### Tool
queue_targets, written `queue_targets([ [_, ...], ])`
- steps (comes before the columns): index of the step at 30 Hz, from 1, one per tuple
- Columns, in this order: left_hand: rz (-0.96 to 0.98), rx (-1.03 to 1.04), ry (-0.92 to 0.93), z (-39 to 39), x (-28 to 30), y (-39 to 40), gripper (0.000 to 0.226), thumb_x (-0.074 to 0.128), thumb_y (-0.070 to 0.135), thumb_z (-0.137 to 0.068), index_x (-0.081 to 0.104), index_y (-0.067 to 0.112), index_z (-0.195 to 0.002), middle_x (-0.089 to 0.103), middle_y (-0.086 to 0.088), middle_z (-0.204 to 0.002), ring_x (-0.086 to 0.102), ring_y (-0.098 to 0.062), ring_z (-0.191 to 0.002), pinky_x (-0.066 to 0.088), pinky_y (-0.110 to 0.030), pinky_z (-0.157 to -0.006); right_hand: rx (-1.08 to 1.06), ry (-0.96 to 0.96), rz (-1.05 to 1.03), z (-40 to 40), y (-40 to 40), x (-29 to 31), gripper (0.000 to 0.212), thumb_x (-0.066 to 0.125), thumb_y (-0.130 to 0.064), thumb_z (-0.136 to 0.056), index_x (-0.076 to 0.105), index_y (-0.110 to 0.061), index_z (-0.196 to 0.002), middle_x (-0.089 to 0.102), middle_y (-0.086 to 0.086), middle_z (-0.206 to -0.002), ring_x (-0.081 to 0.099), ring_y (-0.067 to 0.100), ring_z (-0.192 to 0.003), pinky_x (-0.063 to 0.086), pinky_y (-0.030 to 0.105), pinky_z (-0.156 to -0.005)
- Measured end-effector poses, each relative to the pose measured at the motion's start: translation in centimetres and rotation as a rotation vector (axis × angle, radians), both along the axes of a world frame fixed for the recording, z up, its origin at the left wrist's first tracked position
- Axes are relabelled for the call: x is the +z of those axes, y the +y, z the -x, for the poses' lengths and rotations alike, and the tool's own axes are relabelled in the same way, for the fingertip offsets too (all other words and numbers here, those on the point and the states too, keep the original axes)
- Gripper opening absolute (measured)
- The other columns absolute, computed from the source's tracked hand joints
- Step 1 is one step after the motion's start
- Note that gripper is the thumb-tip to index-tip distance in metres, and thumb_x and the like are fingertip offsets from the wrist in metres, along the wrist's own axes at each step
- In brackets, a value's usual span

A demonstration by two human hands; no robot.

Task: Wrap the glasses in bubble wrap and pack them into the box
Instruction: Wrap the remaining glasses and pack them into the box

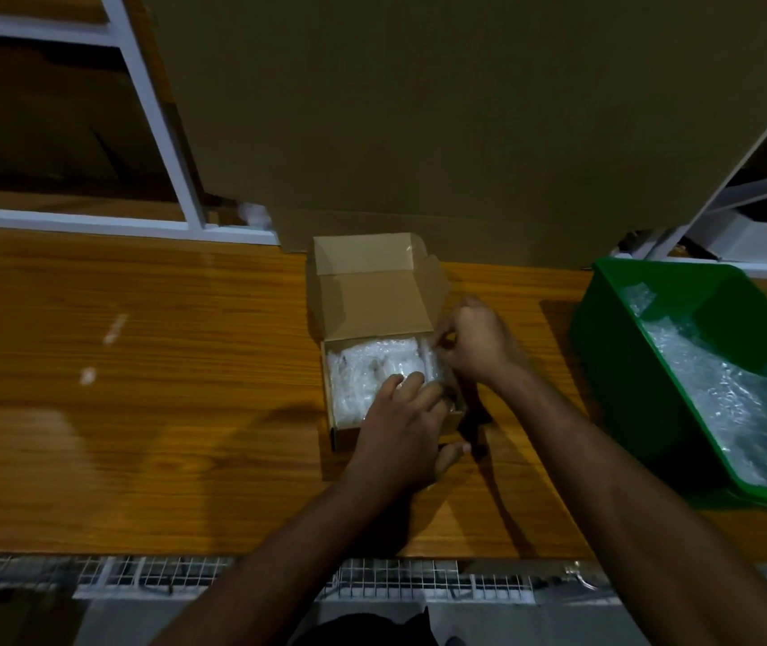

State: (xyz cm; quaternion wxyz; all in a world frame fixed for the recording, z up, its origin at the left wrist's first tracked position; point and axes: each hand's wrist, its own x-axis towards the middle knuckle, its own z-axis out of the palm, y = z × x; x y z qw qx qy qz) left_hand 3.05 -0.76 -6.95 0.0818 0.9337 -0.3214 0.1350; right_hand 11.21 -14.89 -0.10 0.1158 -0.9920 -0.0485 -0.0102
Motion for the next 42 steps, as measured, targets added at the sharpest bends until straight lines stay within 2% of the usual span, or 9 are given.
queue_targets([
  [3, 0.018, 0.001, 0.026, 0.1, 0.0, 0.1, 0.063, 0.044, 0.068, -0.087, 0.062, 0.018, -0.122, 0.064, -0.002, -0.124, 0.050, -0.022, -0.123, 0.035, -0.042, -0.108, 0.028, 0.071, -0.020, 0.2, 0.3, -1.1, 0.011, 0.073, -0.017, -0.087, 0.076, -0.027, -0.091, 0.062, -0.003, -0.114, 0.060, 0.012, -0.094, 0.055, 0.030, -0.080],
  [7, -0.013, 0.045, 0.048, 1.3, -0.4, 0.0, 0.066, 0.050, 0.065, -0.085, 0.056, 0.018, -0.131, 0.059, -0.005, -0.138, 0.042, -0.025, -0.138, 0.029, -0.047, -0.114, -0.049, 0.101, 0.005, 0.3, 0.4, -1.9, 0.012, 0.074, -0.024, -0.086, 0.073, -0.030, -0.097, 0.052, 0.002, -0.125, 0.057, 0.015, -0.100, 0.054, 0.033, -0.083],
  [14, 0.009, 0.130, 0.019, 1.0, 0.4, -1.1, 0.063, 0.048, 0.069, -0.085, 0.065, 0.017, -0.116, 0.058, -0.003, -0.121, 0.045, -0.024, -0.113, 0.035, -0.045, -0.096, -0.045, 0.152, 0.029, 0.9, -0.1, -0.7, 0.031, 0.078, -0.026, -0.081, 0.071, -0.034, -0.111, 0.047, 0.002, -0.129, 0.058, 0.020, -0.105, 0.055, 0.036, -0.087],
  [21, 0.005, 0.097, 0.160, 1.0, 1.0, -0.8, 0.064, 0.048, 0.070, -0.085, 0.063, 0.019, -0.120, 0.060, 0.002, -0.123, 0.041, -0.022, -0.122, 0.027, -0.045, -0.103, -0.009, 0.195, 0.227, 2.7, 0.6, 0.0, 0.043, 0.077, -0.027, -0.083, 0.064, -0.035, -0.123, 0.044, 0.004, -0.133, 0.059, 0.024, -0.106, 0.053, 0.034, -0.084],
  [25, 0.137, 0.027, 0.256, 1.6, 1.0, 1.3, 0.049, 0.059, 0.047, -0.092, 0.053, 0.024, -0.135, 0.053, 0.005, -0.141, 0.035, -0.017, -0.136, 0.028, -0.040, -0.110, 0.004, 0.141, 0.287, 3.1, 1.4, -0.2, 0.041, 0.076, -0.026, -0.083, 0.062, -0.028, -0.122, 0.048, 0.004, -0.129, 0.061, 0.023, -0.103, 0.056, 0.037, -0.084],
  [28, 0.225, -0.016, 0.245, 1.8, 0.4, 2.5, 0.049, 0.067, 0.032, -0.089, 0.055, 0.028, -0.136, 0.057, 0.008, -0.138, 0.041, -0.011, -0.131, 0.035, -0.037, -0.109, -0.001, 0.141, 0.290, 3.2, 1.3, -0.4, 0.044, 0.079, -0.025, -0.081, 0.062, -0.029, -0.122, 0.050, 0.003, -0.128, 0.060, 0.021, -0.101, 0.057, 0.037, -0.081],
  [35, 0.417, -0.034, 0.228, 1.3, 1.6, 3.0, 0.043, 0.070, 0.042, -0.087, 0.060, 0.036, -0.128, 0.060, 0.016, -0.129, 0.041, 0.003, -0.124, 0.038, -0.032, -0.105, 0.009, -0.020, -0.044, 6.0, -2.7, 2.3, 0.033, 0.069, -0.031, -0.090, 0.064, -0.035, -0.122, 0.052, -0.002, -0.124, 0.059, 0.019, -0.106, 0.051, 0.034, -0.078],
  [38, 0.249, -0.067, 0.261, -0.8, 0.9, 2.6, 0.052, 0.050, 0.056, -0.089, 0.063, 0.024, -0.128, 0.066, 0.003, -0.126, 0.055, -0.016, -0.121, 0.043, -0.046, -0.096, -0.060, -0.223, -0.178, 7.5, -7.2, 5.5, 0.029, 0.071, -0.029, -0.088, 0.067, -0.033, -0.116, 0.058, -0.005, -0.115, 0.060, 0.014, -0.093, 0.052, 0.033, -0.079],
  [42, 0.204, -0.026, 0.221, -1.0, -0.1, 1.5, 0.055, 0.054, 0.054, -0.087, 0.063, 0.021, -0.130, 0.067, -0.004, -0.122, 0.058, -0.024, -0.117, 0.042, -0.041, -0.089, -0.389, -0.439, -0.310, 7.9, -16.1, 8.6, 0.025, 0.068, -0.020, -0.087, 0.073, -0.021, -0.112, 0.071, 0.004, -0.110, 0.068, 0.021, -0.093, 0.054, 0.036, -0.088],
])
